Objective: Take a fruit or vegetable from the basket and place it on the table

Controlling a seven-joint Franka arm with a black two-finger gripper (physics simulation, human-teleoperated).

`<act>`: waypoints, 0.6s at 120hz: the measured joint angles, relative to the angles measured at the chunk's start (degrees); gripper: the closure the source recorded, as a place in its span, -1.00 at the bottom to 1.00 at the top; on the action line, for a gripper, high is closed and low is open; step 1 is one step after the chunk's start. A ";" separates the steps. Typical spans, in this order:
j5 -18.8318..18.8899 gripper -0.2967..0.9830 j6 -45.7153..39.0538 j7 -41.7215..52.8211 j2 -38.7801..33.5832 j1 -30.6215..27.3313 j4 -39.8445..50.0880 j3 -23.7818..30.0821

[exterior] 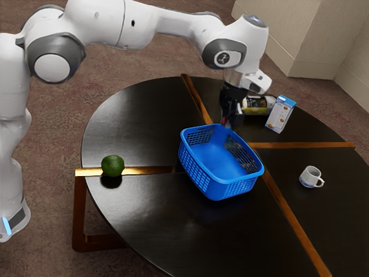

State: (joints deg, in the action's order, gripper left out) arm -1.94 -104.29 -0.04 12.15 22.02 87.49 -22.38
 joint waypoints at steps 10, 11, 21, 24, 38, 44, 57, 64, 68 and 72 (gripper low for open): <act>-1.03 0.29 3.54 0.97 0.01 0.25 -2.74 -3.92; -1.13 0.29 3.81 1.08 0.00 0.29 -2.85 -4.49; -1.74 0.29 5.82 2.07 -0.33 0.33 -3.37 -9.84; -1.82 0.29 6.26 2.34 -0.53 0.26 -3.40 -11.30; -2.02 0.28 6.04 3.47 -0.99 0.15 -0.54 -15.33; -2.04 0.29 4.53 3.87 -0.83 0.19 2.35 -15.70; -2.03 0.29 0.36 4.52 -0.80 0.26 7.69 -15.96; -2.05 0.30 -2.03 4.82 -0.86 0.11 10.11 -16.11; -2.06 0.29 -3.36 4.98 -0.89 0.08 11.35 -16.40; -2.07 0.30 -4.67 5.12 -1.02 0.13 12.54 -16.86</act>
State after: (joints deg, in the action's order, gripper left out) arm -4.01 -108.96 5.08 11.13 22.15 100.03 -39.24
